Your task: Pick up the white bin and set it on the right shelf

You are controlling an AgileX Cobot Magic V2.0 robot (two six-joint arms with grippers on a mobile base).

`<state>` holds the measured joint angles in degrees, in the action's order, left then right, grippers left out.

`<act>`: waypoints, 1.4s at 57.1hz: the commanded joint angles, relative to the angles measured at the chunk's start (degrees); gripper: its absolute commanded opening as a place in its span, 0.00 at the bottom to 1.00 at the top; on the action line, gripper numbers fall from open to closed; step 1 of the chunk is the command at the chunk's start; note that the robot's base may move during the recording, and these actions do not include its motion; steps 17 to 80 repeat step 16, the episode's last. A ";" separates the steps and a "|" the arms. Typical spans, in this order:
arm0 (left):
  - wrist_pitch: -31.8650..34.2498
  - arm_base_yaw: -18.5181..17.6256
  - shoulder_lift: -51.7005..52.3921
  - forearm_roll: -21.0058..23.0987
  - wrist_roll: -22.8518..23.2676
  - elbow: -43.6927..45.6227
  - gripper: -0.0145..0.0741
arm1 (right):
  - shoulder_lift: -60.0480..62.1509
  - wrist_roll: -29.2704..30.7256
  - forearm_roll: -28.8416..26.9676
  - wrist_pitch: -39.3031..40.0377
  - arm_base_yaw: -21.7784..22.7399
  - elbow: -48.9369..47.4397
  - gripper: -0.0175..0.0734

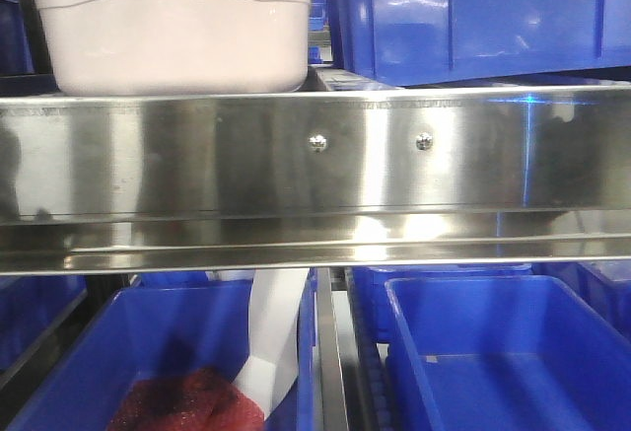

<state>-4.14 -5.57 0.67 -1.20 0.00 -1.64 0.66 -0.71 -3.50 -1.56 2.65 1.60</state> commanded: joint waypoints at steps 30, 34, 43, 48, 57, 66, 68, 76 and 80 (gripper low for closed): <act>4.93 -0.30 0.71 -0.06 0.39 -0.52 0.02 | 1.06 0.04 0.28 5.04 -0.10 -0.14 0.27; 4.93 -0.30 0.71 -0.06 0.39 -0.52 0.02 | 1.06 0.04 0.28 5.04 -0.10 -0.14 0.27; 4.93 -0.30 0.71 -0.06 0.39 -0.52 0.02 | 1.06 0.04 0.28 5.04 -0.10 -0.14 0.27; 4.93 -0.30 0.71 -0.06 0.39 -0.52 0.02 | 1.06 0.04 0.28 5.04 -0.10 -0.14 0.27; 4.93 -0.30 0.71 -0.06 0.39 -0.52 0.02 | 1.06 0.04 0.28 5.04 -0.10 -0.14 0.27; 4.93 -0.30 0.71 -0.06 0.39 -0.52 0.02 | 1.06 0.04 0.28 5.04 -0.10 -0.14 0.27; 4.93 -0.30 0.71 -0.06 0.39 -0.52 0.02 | 1.06 0.04 0.28 5.04 -0.10 -0.14 0.27; 4.93 -0.30 0.71 -0.06 0.39 -0.52 0.02 | 1.06 0.04 0.28 5.04 -0.10 -0.14 0.27; 4.93 -0.30 0.71 -0.06 0.39 -0.52 0.02 | 1.06 0.04 0.28 5.04 -0.10 -0.14 0.27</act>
